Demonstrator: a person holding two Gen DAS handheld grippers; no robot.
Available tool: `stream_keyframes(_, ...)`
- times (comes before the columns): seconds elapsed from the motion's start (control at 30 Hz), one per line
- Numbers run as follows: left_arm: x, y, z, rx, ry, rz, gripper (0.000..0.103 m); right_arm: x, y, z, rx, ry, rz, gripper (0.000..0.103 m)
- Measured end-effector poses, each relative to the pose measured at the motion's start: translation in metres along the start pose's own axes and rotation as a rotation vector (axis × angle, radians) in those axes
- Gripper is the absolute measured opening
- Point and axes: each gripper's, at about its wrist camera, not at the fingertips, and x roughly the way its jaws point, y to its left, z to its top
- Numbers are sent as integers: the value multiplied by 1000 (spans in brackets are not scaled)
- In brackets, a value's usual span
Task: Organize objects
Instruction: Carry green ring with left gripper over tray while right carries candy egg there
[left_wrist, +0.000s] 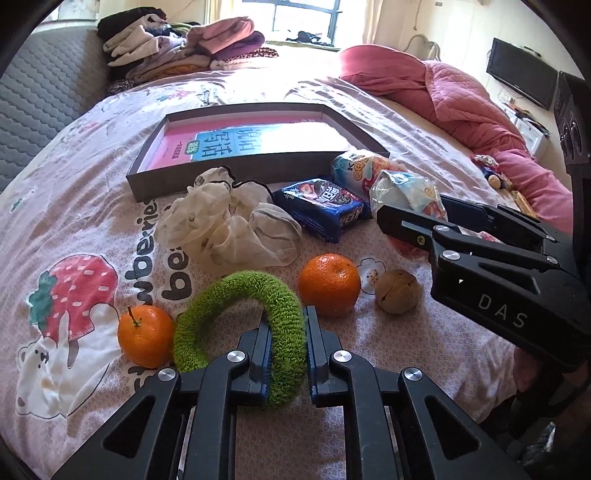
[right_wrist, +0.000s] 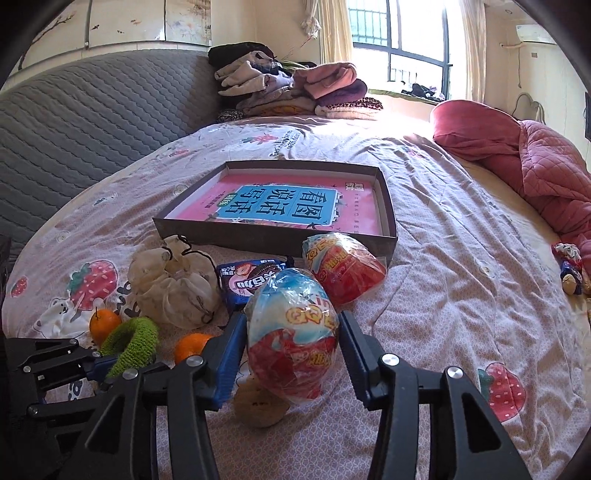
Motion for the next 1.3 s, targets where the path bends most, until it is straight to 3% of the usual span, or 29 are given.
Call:
stream_keyframes(0.67,-43,3,17,-13,-110,26,14,-36,10,8,5,-84,9,50)
stream_keyframes(1.3,-30,23,62,-53,-133,61,14,-26,8,45,-3,-124,18,50)
